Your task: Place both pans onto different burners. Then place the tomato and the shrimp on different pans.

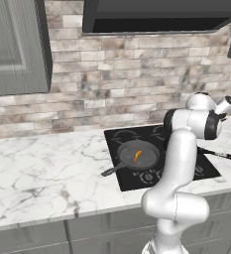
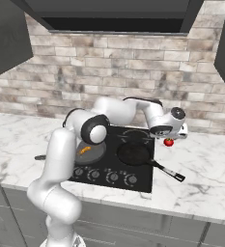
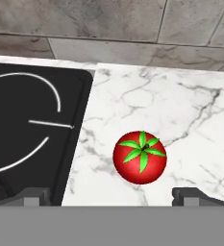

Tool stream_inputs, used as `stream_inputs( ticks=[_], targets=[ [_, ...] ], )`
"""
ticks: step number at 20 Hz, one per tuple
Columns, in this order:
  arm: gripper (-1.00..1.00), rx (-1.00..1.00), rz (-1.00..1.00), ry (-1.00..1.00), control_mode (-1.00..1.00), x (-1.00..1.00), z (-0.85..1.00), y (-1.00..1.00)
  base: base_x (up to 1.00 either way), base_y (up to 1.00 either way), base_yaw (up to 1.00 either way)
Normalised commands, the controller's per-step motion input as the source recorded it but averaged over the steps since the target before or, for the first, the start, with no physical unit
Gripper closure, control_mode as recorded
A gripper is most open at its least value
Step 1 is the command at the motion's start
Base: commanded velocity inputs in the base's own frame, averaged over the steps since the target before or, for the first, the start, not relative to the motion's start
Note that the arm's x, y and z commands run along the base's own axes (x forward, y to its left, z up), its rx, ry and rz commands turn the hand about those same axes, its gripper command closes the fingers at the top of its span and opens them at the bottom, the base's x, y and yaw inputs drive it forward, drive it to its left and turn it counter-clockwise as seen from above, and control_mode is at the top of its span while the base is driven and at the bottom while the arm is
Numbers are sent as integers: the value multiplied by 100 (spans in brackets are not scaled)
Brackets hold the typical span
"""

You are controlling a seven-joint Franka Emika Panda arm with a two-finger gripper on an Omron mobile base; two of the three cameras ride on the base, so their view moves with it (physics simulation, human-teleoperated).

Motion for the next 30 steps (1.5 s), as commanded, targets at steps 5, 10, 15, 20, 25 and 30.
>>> stream_inputs(
  ticks=[5, 10, 15, 20, 25, 30],
  targets=[
    [-100, 0, 0, 0, -100, 19, -22, -7, 0, 0, 0],
    [-100, 0, 0, 0, -100, 18, -17, -10, 0, 0, 0],
    [-100, 0, 0, 0, -100, 22, -16, -12, 0, 0, 0],
    [-100, 0, 0, 0, -100, 16, -19, -10, 0, 0, 0],
    [-100, 0, 0, 0, -100, 5, -22, -5, 0, 0, 0],
    [100, 0, 0, 1, -100, 3, -23, 0, 0, 0, 0]
  ],
)
